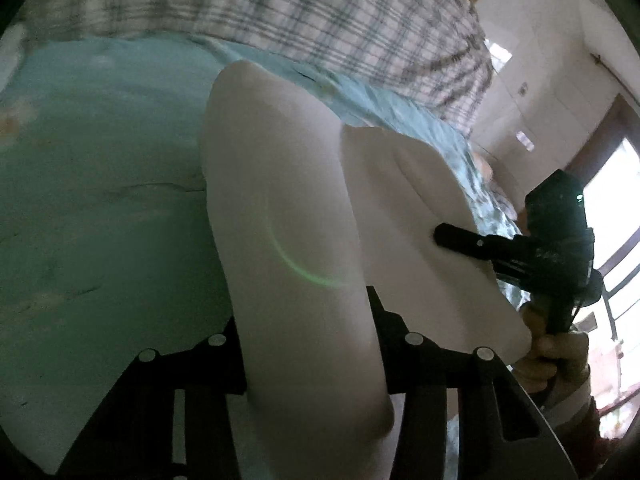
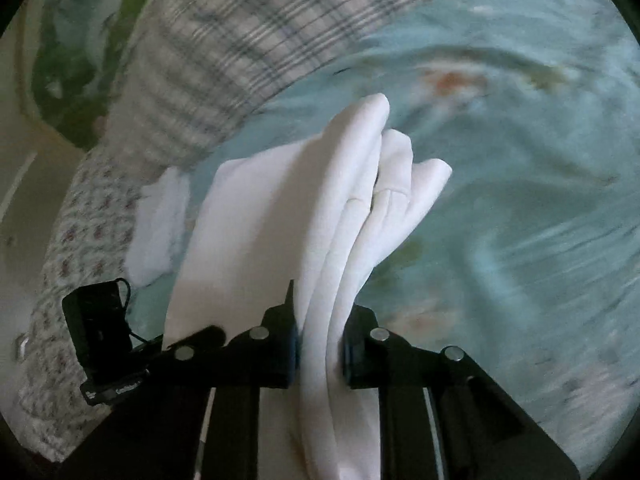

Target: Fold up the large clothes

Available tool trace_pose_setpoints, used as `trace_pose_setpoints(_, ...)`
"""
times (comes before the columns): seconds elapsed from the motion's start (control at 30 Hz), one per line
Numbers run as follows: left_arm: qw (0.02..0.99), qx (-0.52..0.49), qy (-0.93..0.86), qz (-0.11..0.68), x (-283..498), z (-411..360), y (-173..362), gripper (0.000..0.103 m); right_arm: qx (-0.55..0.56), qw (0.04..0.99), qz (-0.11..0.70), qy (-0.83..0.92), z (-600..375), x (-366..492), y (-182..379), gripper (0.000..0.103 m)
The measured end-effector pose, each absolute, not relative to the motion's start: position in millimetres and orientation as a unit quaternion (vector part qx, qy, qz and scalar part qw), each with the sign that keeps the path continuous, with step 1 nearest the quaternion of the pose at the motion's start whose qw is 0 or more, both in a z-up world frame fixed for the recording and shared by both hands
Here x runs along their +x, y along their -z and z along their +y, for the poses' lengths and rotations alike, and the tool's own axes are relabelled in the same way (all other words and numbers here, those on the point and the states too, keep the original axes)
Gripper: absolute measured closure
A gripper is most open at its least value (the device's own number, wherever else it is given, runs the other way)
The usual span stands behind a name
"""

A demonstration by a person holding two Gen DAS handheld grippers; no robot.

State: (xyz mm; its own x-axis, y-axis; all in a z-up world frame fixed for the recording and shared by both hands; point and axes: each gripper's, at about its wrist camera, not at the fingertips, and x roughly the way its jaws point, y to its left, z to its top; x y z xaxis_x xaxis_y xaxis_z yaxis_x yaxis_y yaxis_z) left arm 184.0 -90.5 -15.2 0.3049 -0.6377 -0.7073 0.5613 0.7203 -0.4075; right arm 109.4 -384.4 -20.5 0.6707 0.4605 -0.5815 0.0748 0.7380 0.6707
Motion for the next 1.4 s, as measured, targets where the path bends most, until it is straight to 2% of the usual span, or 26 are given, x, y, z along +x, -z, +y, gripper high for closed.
trace_pose_setpoints(0.2,0.839,-0.042,0.306,0.449,175.4,-4.3,-1.7,0.058,0.349,0.825,0.398,-0.198,-296.8,142.2,32.0,0.086)
trace_pose_setpoints(0.37,0.830,-0.081,0.271,0.480,176.3,48.4,30.1,0.056,0.346,0.809,0.418,-0.226,-251.7,154.9,50.7,0.086)
trace_pose_setpoints(0.47,0.828,-0.091,0.253,0.491,175.7,60.3,57.7,0.048,0.327,0.806,0.448,-0.207,-236.5,159.2,71.8,0.085)
trace_pose_setpoints(0.67,0.830,-0.102,0.248,0.489,175.5,61.6,58.7,0.037,0.327,0.808,0.451,-0.195,-233.9,157.4,78.6,0.079)
trace_pose_setpoints(0.83,0.836,-0.110,0.241,0.481,167.3,69.7,46.6,0.036,0.304,0.824,0.447,-0.169,-236.8,150.5,63.6,0.068)
trace_pose_setpoints(1.1,0.871,-0.133,0.229,0.413,175.7,102.7,4.3,0.037,0.261,0.874,0.389,-0.132,-246.1,147.4,19.9,0.067)
trace_pose_setpoints(1.27,0.879,-0.119,0.242,0.393,189.3,96.7,-1.7,0.041,0.249,0.869,0.405,-0.137,-237.6,171.3,23.7,0.067)
trace_pose_setpoints(1.3,0.876,-0.121,0.248,0.395,193.0,95.0,1.0,0.044,0.250,0.863,0.416,-0.138,-235.1,178.0,28.9,0.068)
trace_pose_setpoints(1.33,0.872,-0.124,0.255,0.399,198.6,90.1,4.3,0.045,0.248,0.860,0.425,-0.137,-232.6,182.2,32.7,0.073)
trace_pose_setpoints(1.37,0.869,-0.123,0.261,0.403,202.7,86.0,6.4,0.047,0.245,0.857,0.432,-0.137,-230.5,185.2,35.8,0.092)
trace_pose_setpoints(1.4,0.871,-0.114,0.259,0.403,204.6,80.5,6.5,0.047,0.246,0.855,0.435,-0.138,-230.4,186.2,36.9,0.093)
